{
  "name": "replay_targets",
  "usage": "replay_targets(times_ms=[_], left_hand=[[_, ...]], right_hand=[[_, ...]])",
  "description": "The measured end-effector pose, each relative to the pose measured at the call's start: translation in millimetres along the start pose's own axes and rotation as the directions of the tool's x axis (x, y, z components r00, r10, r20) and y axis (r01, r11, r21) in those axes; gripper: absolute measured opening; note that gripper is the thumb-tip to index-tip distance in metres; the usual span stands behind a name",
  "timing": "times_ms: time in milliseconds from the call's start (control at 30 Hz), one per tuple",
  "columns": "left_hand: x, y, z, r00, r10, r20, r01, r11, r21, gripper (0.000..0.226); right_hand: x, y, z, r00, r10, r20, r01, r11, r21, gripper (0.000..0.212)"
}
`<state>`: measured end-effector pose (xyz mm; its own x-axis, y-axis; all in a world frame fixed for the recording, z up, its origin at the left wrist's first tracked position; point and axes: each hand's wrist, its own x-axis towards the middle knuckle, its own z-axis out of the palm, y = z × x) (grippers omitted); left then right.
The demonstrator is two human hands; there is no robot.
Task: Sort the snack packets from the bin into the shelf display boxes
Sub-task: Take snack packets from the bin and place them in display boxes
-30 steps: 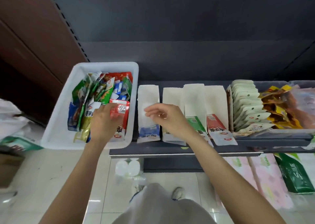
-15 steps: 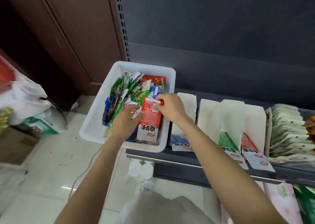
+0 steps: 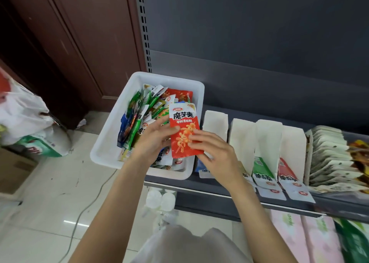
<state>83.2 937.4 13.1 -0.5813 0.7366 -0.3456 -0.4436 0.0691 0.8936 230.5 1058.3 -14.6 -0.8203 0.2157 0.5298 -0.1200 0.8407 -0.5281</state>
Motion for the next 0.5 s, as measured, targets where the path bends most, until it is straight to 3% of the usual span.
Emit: replay_targets(times_ms=[67, 167, 233, 300, 400, 433, 500], left_hand=[[-2.0, -1.5, 1.9, 0.997, 0.063, -0.04, -0.063, 0.998, 0.011, 0.04], [-4.5, 2.5, 5.6, 0.979, 0.193, -0.059, -0.179, 0.965, 0.191, 0.041], [-7.2, 6.8, 11.1, 0.966, 0.255, 0.048, -0.256, 0.901, 0.351, 0.045], [-11.7, 11.3, 22.0, 0.943, 0.274, 0.189, -0.331, 0.816, 0.473, 0.046], [-12.4, 13.6, 42.2, 0.89, 0.235, 0.391, -0.447, 0.619, 0.646, 0.044], [-11.1, 12.9, 50.0, 0.869, 0.24, 0.432, -0.491, 0.522, 0.697, 0.039], [-4.7, 5.5, 71.0, 0.776, 0.387, 0.498, -0.617, 0.299, 0.728, 0.033]], right_hand=[[-5.3, 1.9, -6.0, 0.998, 0.048, 0.036, -0.046, 0.998, -0.05, 0.031], [-4.9, -2.8, -18.6, 0.957, 0.283, -0.063, -0.282, 0.959, 0.016, 0.034], [0.8, -7.3, -30.5, 0.899, 0.425, -0.102, -0.414, 0.903, 0.112, 0.038], [7.2, -12.4, -45.2, 0.855, 0.512, -0.08, -0.483, 0.844, 0.235, 0.058], [3.4, -14.0, -74.1, 0.791, 0.612, -0.025, -0.572, 0.753, 0.326, 0.073], [-2.1, -13.7, -84.3, 0.781, 0.625, -0.001, -0.594, 0.742, 0.309, 0.066], [-20.5, -8.8, -102.7, 0.789, 0.614, -0.03, -0.59, 0.769, 0.246, 0.036]])
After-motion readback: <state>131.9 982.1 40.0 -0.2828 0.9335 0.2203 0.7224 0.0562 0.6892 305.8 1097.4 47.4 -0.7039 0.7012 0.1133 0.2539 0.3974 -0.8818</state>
